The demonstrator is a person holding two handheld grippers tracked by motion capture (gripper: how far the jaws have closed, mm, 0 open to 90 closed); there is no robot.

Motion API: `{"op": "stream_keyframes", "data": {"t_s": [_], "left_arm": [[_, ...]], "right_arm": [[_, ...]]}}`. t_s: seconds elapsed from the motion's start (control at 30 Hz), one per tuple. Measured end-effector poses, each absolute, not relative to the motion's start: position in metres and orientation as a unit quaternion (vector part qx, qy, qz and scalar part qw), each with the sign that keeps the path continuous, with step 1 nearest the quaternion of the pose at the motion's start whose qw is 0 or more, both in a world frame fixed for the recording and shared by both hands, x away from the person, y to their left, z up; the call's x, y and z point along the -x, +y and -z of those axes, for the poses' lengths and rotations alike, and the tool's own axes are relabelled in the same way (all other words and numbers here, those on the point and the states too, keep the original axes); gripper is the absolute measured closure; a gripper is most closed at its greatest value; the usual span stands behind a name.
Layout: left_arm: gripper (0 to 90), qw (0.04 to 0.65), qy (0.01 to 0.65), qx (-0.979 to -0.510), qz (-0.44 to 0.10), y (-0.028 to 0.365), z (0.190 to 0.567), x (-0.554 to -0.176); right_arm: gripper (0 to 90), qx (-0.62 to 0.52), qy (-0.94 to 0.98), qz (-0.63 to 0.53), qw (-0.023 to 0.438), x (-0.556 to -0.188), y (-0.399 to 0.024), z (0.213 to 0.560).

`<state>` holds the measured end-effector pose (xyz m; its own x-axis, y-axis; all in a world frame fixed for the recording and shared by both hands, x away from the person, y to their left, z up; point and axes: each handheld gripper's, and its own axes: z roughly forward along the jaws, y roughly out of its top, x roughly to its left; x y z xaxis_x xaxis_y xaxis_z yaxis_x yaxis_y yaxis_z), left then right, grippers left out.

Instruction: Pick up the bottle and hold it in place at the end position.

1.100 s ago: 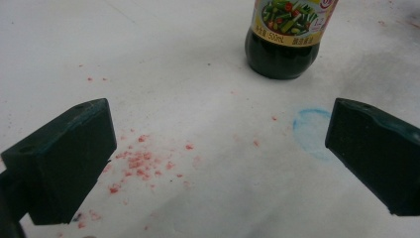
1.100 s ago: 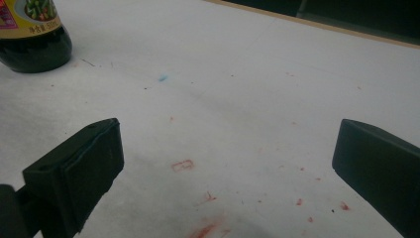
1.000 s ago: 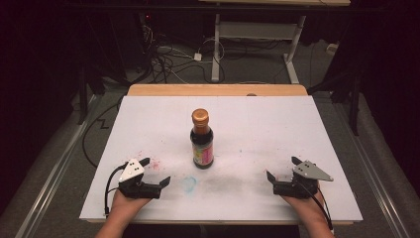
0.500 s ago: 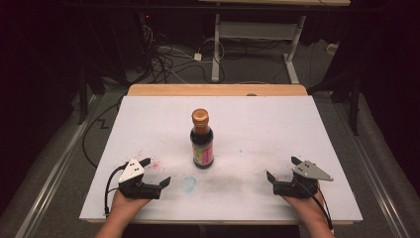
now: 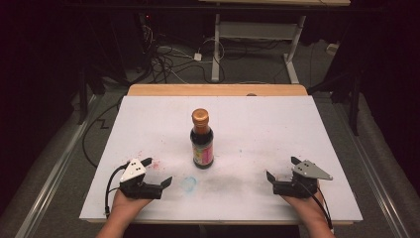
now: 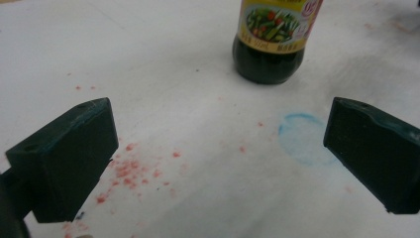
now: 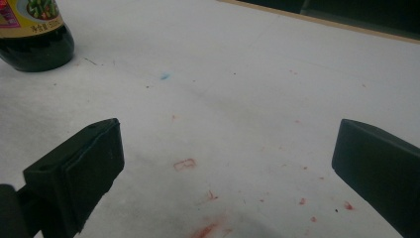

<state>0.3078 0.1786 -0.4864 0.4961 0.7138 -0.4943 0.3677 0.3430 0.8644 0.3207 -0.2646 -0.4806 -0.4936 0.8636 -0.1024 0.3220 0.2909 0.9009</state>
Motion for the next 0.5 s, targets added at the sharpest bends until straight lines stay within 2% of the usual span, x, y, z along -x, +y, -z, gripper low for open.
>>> {"op": "stream_keyframes", "data": {"t_s": [0.5], "left_arm": [[0.0,0.672,0.464,-0.567,-0.106,0.155,0.477,-0.305]], "right_arm": [[0.9,-0.398,0.745,-0.442,0.303,-0.321,-0.264,0.481]]}}
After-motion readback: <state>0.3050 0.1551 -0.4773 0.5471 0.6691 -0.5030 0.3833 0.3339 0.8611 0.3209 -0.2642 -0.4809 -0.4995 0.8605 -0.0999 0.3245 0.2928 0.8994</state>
